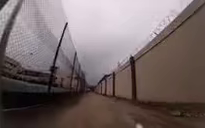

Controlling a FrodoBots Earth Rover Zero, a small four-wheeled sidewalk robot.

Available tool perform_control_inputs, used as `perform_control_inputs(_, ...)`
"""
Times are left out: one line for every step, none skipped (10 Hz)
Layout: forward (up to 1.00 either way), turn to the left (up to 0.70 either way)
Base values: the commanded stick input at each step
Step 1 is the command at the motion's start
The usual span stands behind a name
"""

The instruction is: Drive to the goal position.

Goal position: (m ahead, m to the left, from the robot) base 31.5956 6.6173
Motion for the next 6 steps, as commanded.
perform_control_inputs(0.84, 0.03)
perform_control_inputs(0.84, 0.03)
perform_control_inputs(0.84, 0.03)
perform_control_inputs(0.84, 0.03)
perform_control_inputs(0.84, 0.03)
perform_control_inputs(0.84, 0.03)
